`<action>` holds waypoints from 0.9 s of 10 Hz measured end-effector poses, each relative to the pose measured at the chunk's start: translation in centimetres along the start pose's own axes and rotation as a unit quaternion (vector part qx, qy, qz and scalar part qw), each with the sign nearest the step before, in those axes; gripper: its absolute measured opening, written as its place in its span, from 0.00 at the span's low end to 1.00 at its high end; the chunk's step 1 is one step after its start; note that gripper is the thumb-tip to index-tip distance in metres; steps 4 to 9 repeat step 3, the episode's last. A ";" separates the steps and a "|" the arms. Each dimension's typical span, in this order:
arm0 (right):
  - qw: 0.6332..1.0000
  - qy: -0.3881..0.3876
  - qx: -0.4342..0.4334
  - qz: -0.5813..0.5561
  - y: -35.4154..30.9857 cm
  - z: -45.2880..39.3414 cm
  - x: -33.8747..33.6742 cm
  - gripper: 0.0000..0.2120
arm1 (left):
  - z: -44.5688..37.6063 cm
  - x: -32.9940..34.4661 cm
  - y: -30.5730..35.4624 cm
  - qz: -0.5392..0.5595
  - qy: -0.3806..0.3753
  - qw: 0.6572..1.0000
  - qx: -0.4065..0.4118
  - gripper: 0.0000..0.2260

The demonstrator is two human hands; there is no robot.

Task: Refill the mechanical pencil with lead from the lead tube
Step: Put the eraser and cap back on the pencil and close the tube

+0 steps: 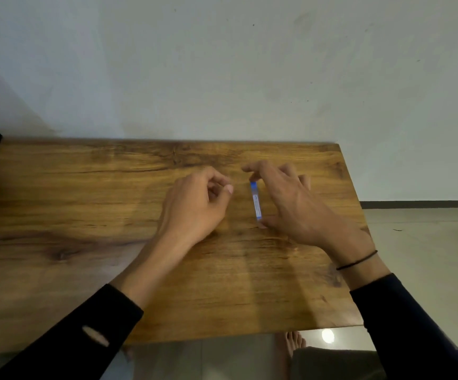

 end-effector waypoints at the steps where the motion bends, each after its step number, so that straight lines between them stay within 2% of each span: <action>1: 0.999 -0.024 0.011 -0.018 0.6 0.4 1.0 0.45 | 1.4 -0.3 0.3 -0.106 0.019 0.992 0.063 0.06; 2: 1.000 -0.017 0.016 0.004 0.7 0.3 0.6 0.48 | 2.0 -0.1 0.7 -0.178 0.021 0.979 0.097 0.11; 3: 0.998 -0.047 0.026 0.022 -0.2 0.0 -0.2 0.52 | 2.3 -0.4 0.0 -0.201 -0.001 0.977 0.069 0.16; 9: 0.998 -0.047 0.026 0.022 -0.2 0.0 -0.2 0.52 | 2.3 -0.4 0.0 -0.201 -0.001 0.977 0.069 0.16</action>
Point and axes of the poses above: each hand's wrist, its own z-axis away from the middle knuckle, its own x-axis out of the palm, y = z × x, the point moved 6 cm from there along -z, towards the middle knuckle, and after that the axes turned 5 degrees about -x, right-handed, at the moved point
